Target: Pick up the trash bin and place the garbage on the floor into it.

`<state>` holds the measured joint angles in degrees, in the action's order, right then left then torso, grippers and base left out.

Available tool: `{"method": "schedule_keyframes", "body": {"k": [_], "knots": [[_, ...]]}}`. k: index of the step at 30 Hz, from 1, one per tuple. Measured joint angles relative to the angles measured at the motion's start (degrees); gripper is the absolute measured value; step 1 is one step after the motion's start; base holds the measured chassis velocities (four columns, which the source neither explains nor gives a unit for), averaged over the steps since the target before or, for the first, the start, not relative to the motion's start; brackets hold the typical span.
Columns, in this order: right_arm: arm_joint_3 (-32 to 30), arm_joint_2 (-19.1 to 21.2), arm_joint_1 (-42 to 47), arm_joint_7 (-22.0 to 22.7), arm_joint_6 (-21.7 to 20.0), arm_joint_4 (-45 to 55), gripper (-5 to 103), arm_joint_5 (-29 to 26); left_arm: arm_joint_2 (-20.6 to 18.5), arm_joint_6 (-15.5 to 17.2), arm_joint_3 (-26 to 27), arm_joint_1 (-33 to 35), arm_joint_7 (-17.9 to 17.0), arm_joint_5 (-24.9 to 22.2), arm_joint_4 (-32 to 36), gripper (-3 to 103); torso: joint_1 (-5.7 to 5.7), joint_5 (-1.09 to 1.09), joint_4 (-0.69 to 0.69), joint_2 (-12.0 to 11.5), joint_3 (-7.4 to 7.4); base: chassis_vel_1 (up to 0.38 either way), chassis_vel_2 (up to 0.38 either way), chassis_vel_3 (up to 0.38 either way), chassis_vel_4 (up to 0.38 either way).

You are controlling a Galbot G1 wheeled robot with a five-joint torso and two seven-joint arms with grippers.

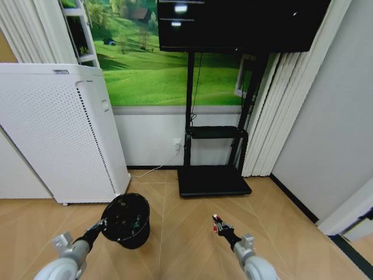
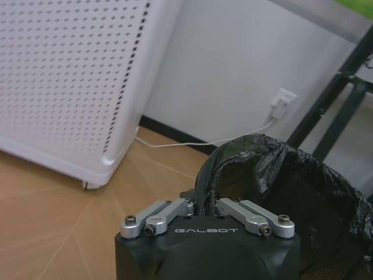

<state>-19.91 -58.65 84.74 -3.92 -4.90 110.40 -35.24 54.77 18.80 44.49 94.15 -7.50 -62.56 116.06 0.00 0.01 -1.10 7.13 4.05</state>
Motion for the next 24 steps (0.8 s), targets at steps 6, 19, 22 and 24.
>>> {"method": "schedule_keyframes", "body": {"k": [6, 19, 22, 24], "knots": [[-0.17, 3.06, 1.01, 0.36, 0.58, 9.75, 12, -1.31, -6.19, -2.25, -7.03, -5.72, 4.36, 0.22, -3.47, 6, 0.0, -0.01, -0.02, 0.0, 0.0, 0.0, 0.0, 0.0, 0.0], [-1.19, 2.85, 7.72, -2.75, 4.44, 19.02, 12, -1.47, -0.69, -4.2, -41.16, -33.09, 5.94, 1.6, -19.49, 6, 0.0, -0.01, -0.03, 0.0, 0.0, 0.0, 0.0, 0.0, 0.0], [-0.64, 2.23, 8.79, -3.77, 5.37, 18.31, 12, 0.19, 2.03, -4.34, -46.53, -36.92, 6.59, 1.87, -22.27, 6, 0.0, 0.01, -0.03, 0.0, 0.0, 0.0, 0.0, 0.0, 0.0], [-0.29, 1.72, 9.15, -4.16, 5.59, 17.82, 12, 0.92, 3.49, -4.35, -49.02, -38.58, 7.12, 1.9, -23.27, 6, 0.0, 0.0, -0.03, 0.0, 0.0, 0.0, 0.0, 0.0, 0.0]]}}
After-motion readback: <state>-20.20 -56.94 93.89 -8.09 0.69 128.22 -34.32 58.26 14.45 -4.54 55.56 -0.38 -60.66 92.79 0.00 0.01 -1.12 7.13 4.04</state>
